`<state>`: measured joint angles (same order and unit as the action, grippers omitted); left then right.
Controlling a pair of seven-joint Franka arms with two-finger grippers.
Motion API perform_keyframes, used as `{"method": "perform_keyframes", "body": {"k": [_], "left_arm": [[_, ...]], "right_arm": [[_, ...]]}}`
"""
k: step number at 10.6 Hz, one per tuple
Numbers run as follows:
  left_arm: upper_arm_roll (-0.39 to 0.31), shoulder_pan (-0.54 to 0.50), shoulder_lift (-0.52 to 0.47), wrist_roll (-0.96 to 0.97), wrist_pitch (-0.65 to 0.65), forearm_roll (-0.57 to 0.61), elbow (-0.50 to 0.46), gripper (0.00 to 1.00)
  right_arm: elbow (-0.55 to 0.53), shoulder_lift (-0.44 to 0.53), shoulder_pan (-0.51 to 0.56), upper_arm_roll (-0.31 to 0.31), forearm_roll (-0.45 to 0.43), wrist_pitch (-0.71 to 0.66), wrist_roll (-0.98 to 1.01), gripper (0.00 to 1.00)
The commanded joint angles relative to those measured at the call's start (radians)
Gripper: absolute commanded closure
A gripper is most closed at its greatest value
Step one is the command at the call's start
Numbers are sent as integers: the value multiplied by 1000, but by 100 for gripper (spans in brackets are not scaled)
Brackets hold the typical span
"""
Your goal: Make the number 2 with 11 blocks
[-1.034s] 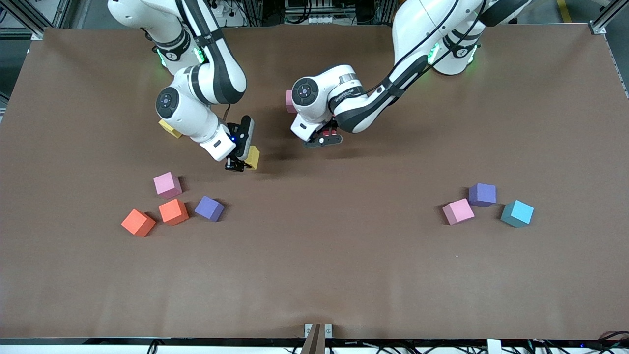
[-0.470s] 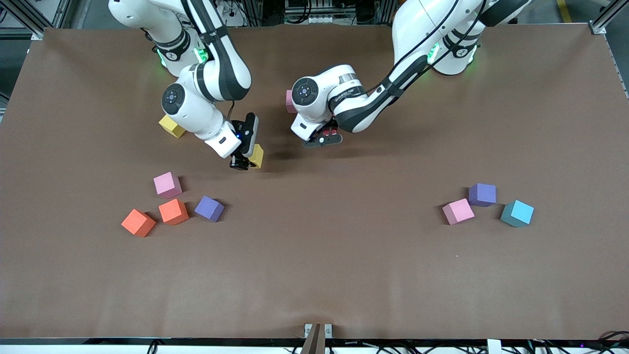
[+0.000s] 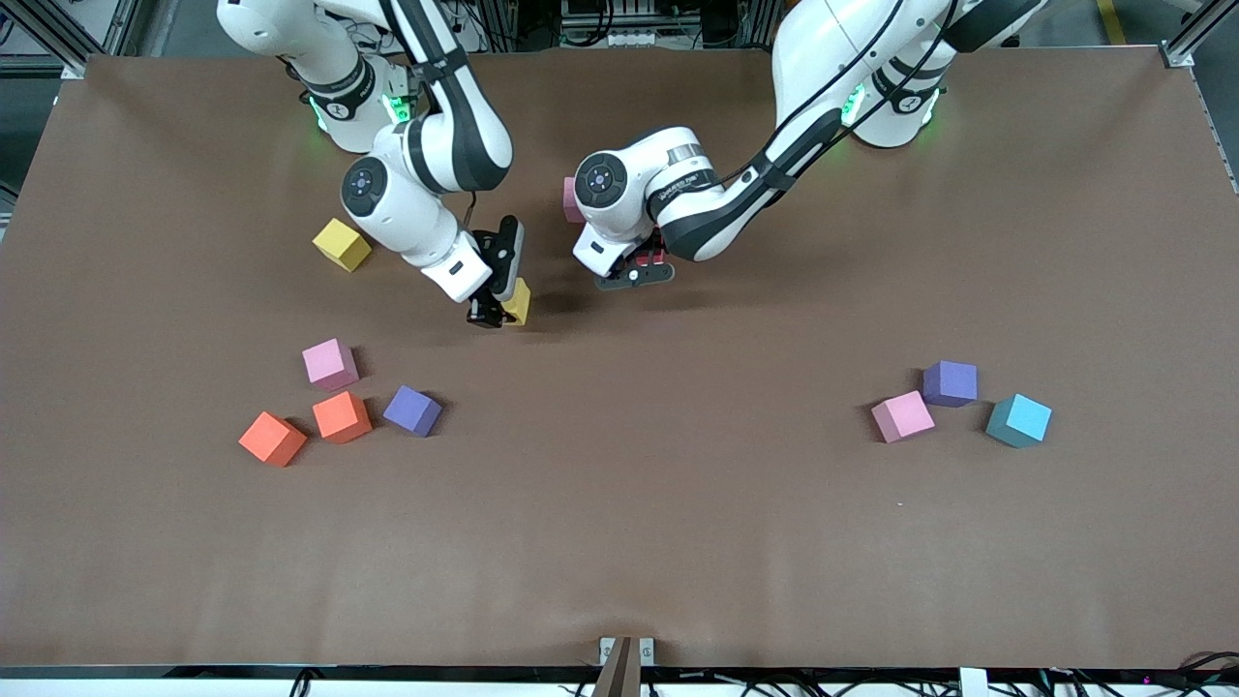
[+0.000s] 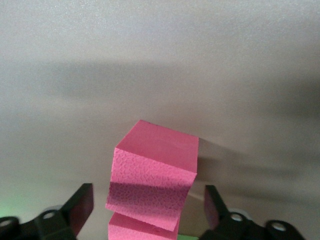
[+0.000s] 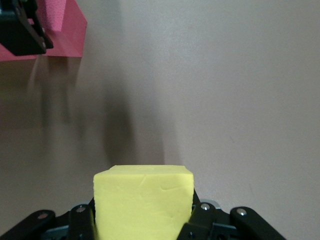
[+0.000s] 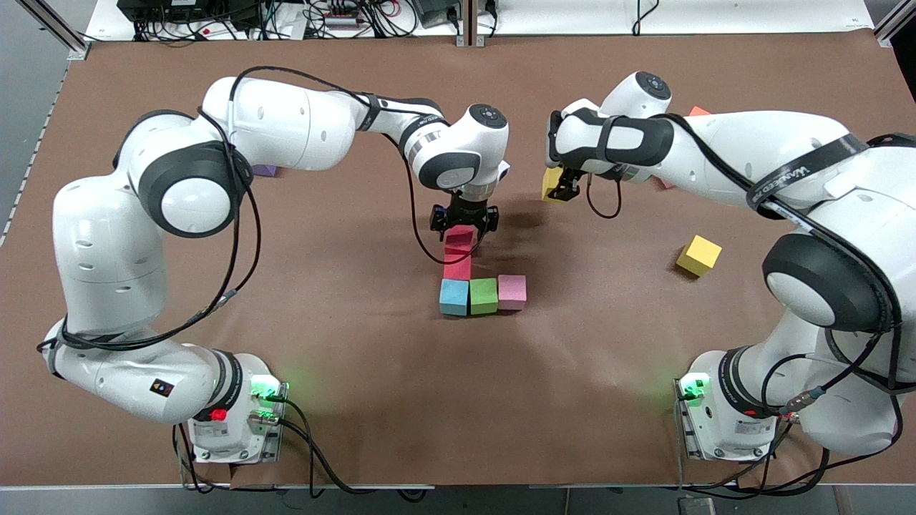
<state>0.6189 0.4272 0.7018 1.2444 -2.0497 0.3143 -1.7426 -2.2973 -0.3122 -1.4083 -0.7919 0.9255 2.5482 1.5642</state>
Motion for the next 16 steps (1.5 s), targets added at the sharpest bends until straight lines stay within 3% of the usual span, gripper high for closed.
{"method": "perform_keyframes", "body": {"k": [1, 4, 8, 10, 16], "left_arm": [[-1, 4, -18, 18, 13, -29, -6, 0], [-1, -33, -86, 17, 40, -63, -6, 0], [1, -174, -163, 9, 62, -66, 5, 0], [1, -260, -189, -6, 63, -63, 5, 0], [-1, -520, -211, -351, 117, -38, 0, 0]], "right_arm": [[-21, -25, -53, -7, 102, 58, 40, 100], [-19, -57, -95, -7, 159, 66, 51, 100], [-5, -120, -178, -6, 263, 73, 51, 100], [22, -159, -190, 14, 274, 73, 50, 100], [99, -242, -181, 103, 289, 73, 33, 100]]}}
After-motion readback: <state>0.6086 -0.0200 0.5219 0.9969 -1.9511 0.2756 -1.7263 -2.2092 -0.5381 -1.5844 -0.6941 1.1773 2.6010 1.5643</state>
